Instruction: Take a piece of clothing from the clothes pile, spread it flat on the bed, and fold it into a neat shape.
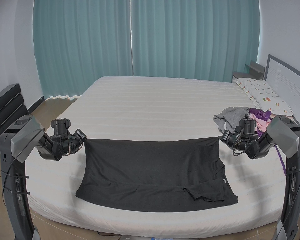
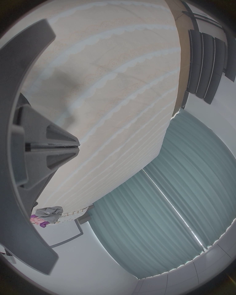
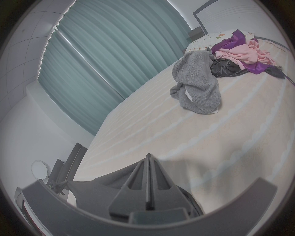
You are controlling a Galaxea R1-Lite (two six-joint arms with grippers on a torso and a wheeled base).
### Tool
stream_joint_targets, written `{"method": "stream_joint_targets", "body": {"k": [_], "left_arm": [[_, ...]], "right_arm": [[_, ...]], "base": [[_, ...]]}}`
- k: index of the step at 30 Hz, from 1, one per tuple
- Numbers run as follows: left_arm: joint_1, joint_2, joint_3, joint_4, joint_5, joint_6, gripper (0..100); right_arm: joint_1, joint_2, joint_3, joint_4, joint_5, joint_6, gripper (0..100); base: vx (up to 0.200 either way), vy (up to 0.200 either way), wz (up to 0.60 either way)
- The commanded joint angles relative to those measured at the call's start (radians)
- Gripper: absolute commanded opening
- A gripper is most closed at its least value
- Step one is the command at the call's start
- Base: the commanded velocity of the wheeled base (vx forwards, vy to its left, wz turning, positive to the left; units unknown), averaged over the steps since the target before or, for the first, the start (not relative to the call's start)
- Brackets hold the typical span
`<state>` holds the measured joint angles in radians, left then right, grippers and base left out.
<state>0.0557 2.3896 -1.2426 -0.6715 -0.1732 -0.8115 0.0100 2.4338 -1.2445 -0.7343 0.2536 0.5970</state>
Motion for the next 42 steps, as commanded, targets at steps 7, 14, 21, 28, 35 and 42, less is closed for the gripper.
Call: {"method": "stream_joint_targets", "body": {"k": [7,14,21,28,35,42], "left_arm": [[-0.007,-0.004,0.015,0.000,0.000,0.000,0],[-0.005,-0.027,0.066,-0.002,-0.002,0.002,0],[0.006,-0.052,0.144,-0.082,-0.002,0.000,0],[-0.001,-0.081,0.221,-0.108,-0.008,0.028,0],[0.001,-0.082,0.311,-0.114,-0.008,0.094,0],[-0.001,-0.093,0.408,-0.138,-0.009,0.138,0]], "right_arm": [[0.008,0.008,0.019,0.006,0.004,0.000,0],[0.010,-0.038,0.068,0.004,0.018,0.003,0],[-0.004,-0.107,0.158,-0.007,0.058,0.003,0],[-0.025,-0.151,0.263,-0.013,0.099,-0.003,0],[-0.041,-0.156,0.369,-0.014,0.138,-0.019,0],[-0.070,-0.154,0.448,-0.014,0.174,-0.094,0]], "base": [[0.000,0.000,0.00],[0.000,0.000,0.00],[0.000,0.000,0.00],[0.000,0.000,0.00],[0.000,0.000,0.00],[0.000,0.000,0.00]]}}
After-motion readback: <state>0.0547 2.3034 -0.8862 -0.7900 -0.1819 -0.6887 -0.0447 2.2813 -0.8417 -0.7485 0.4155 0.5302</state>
